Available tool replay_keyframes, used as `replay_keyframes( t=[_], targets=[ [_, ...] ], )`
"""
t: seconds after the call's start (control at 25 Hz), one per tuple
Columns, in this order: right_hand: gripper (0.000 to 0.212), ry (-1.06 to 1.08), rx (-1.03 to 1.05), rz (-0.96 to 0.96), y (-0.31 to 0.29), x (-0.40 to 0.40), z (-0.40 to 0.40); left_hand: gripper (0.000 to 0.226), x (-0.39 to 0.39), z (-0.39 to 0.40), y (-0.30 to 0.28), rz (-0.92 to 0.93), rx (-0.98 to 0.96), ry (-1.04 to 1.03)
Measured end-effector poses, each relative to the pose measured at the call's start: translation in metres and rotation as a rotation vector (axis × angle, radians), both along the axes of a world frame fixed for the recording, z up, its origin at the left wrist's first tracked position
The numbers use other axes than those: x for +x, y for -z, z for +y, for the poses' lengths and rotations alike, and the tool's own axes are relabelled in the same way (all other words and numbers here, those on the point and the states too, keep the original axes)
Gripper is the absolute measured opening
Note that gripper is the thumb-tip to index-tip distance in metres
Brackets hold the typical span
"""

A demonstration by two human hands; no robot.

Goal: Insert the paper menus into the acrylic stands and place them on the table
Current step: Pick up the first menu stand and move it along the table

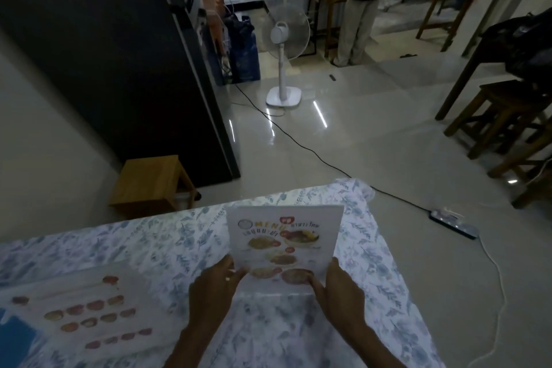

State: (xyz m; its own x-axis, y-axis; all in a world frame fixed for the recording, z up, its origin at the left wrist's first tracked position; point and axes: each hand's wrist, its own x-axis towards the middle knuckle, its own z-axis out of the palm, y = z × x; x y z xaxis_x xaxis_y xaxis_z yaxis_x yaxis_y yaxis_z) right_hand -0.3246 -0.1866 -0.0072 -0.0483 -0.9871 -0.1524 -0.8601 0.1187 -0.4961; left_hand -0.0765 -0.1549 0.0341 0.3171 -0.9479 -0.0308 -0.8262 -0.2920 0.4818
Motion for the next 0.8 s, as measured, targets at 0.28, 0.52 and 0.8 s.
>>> replay_keyframes(
  t=[0.28,0.52,0.8],
  targets=[
    [0.060,-0.066,-0.120,0.035,-0.042,-0.092,-0.156,0.037,-0.084,-0.139,-0.009,-0.018,-0.115,-0.008],
    [0.056,-0.116,-0.171,0.006,-0.055,-0.127,-0.240,0.041,-0.121,-0.217,-0.011,-0.062,-0.180,-0.027],
    [0.062,-0.178,-0.129,0.028,-0.031,-0.131,-0.285,0.037,-0.127,-0.253,0.017,-0.104,-0.156,-0.015]
  ],
)
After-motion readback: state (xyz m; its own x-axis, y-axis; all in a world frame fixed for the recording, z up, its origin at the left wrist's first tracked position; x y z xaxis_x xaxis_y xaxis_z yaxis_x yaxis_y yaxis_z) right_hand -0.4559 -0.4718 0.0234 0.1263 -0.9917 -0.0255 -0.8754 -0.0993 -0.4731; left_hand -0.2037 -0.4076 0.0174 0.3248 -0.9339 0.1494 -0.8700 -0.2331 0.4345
